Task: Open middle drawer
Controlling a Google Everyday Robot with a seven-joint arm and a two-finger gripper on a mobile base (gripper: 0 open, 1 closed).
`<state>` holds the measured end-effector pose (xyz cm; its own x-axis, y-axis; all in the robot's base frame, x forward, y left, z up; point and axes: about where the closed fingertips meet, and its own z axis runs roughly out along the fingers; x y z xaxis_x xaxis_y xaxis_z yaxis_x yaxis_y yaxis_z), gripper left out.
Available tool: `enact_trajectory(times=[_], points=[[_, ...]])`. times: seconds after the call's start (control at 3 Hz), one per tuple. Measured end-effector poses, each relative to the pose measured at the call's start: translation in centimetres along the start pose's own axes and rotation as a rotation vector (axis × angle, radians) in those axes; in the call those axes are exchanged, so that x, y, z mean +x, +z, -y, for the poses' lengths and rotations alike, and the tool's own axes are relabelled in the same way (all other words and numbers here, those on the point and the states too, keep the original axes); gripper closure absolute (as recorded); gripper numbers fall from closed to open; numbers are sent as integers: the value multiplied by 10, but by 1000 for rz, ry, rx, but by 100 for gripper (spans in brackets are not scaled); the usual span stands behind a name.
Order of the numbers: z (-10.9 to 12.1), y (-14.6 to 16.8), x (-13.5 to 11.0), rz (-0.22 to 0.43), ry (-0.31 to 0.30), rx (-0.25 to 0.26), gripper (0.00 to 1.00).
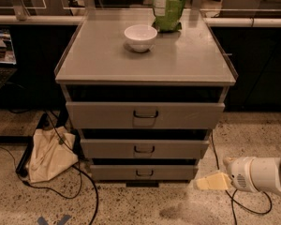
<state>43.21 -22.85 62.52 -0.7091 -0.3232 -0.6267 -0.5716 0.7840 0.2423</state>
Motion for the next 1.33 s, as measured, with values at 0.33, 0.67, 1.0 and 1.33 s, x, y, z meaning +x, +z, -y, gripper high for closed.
enact_trajectory(times=[0.33,0.67,1.0,1.33], points=[[1,2,1,2,11,-1,44],[4,8,3,6,38,-4,68],[16,48,-2,83,86,-11,91],[38,113,-20,210,139,5,100]])
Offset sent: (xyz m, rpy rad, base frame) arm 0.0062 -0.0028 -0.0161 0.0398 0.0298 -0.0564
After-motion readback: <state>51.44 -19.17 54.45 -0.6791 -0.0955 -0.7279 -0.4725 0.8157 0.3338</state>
